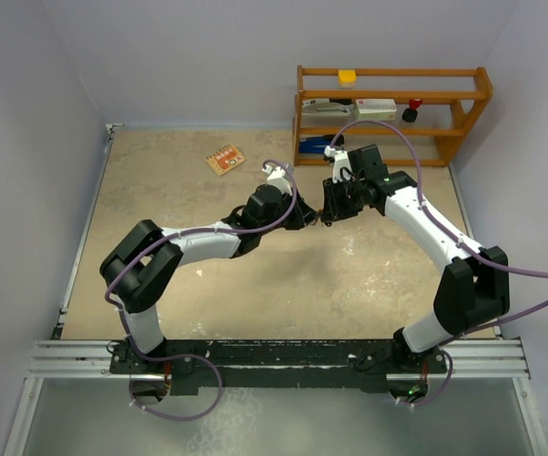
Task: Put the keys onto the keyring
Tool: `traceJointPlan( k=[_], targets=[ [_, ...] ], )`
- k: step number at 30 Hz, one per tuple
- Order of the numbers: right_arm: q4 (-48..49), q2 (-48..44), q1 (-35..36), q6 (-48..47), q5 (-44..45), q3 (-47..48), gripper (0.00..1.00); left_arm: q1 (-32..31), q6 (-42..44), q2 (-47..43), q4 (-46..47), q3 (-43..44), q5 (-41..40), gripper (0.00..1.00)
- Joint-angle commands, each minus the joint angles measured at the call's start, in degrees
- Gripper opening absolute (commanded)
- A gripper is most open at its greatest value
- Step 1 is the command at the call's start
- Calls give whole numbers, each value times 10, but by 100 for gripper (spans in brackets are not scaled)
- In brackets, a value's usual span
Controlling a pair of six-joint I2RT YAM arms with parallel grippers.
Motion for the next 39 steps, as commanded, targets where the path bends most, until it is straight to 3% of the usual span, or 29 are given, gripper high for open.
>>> traceJointPlan(
  k=[1,39],
  targets=[
    [11,-1,4,4,-1,19,19,-4,6,-21,21,16,5,0],
    [17,21,2,13,7,45,19,-7,14,-49,9,-2,12,0]
  ],
)
